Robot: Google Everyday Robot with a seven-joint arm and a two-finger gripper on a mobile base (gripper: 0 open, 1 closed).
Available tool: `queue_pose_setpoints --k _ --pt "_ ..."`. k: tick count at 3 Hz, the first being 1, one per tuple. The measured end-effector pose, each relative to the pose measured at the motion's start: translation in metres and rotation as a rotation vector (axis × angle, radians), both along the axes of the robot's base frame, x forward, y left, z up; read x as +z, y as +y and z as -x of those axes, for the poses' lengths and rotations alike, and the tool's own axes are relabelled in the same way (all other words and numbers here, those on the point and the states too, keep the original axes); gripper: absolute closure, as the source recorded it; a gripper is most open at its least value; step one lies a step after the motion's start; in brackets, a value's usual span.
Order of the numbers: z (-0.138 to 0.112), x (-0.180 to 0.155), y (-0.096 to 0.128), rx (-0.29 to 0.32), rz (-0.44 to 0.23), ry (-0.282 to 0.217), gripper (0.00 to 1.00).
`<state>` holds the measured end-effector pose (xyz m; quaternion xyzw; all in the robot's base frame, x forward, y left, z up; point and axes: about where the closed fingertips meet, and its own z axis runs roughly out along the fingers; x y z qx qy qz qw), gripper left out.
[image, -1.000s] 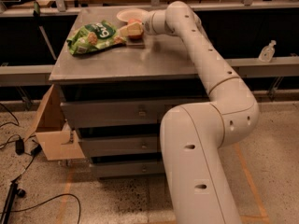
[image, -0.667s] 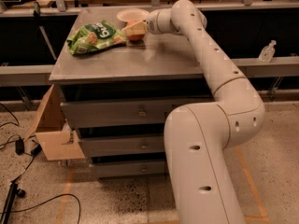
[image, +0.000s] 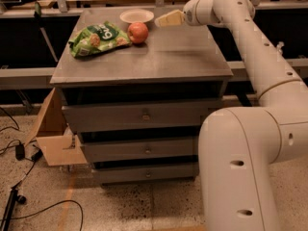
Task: Move apple near paper bowl
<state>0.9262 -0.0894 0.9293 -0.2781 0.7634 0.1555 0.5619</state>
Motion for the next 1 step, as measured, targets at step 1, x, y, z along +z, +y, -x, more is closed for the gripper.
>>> queue_pose_setpoints --k 1 --pt "0.01 0.0232 -0.0561 -0.141 0.066 0.0 0.0"
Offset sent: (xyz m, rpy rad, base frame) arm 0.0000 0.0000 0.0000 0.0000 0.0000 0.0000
